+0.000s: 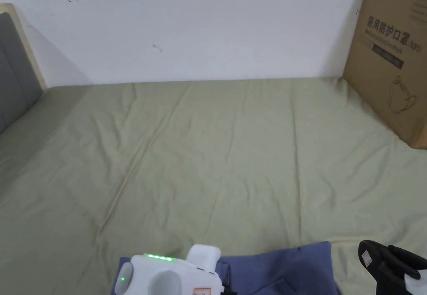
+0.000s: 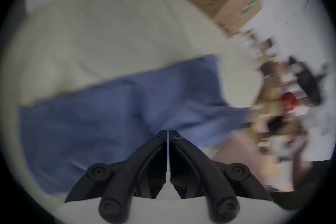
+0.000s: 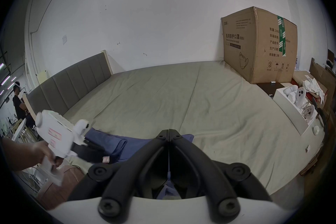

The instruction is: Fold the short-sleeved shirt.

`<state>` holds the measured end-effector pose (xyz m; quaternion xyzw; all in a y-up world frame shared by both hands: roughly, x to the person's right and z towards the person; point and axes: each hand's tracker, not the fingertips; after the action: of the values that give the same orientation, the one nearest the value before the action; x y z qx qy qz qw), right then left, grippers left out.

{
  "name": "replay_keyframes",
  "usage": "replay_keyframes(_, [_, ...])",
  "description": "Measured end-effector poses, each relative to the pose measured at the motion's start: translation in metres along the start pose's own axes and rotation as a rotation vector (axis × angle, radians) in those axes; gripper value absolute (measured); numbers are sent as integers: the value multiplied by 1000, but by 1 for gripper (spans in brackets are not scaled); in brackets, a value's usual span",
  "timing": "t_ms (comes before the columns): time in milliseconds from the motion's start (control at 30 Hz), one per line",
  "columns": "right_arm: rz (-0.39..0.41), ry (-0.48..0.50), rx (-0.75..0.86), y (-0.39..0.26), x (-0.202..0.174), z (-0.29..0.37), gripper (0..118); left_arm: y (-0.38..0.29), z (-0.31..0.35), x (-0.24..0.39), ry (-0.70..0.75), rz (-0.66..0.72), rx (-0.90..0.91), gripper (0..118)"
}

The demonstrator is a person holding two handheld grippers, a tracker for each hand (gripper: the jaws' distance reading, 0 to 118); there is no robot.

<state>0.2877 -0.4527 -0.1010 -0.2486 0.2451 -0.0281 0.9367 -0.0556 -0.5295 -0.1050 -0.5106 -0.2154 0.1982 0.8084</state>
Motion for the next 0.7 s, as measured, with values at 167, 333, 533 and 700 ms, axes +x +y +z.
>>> replay_keyframes(167, [4, 21, -3, 4, -9, -5, 0, -10, 47, -25, -301, 206, 113, 3])
replay_keyframes(333, [41, 35, -6, 8, -18, -4, 0, -17, 114, -112, -174, 311, 248, 3])
replay_keyframes(533, [60, 43, -33, 7, -25, -14, 0, -37, 144, -200, -161, 437, 255, 99])
replay_keyframes(700, [43, 55, -65, 8, -33, -26, 0, -56, 126, -244, -307, 553, 262, 118])
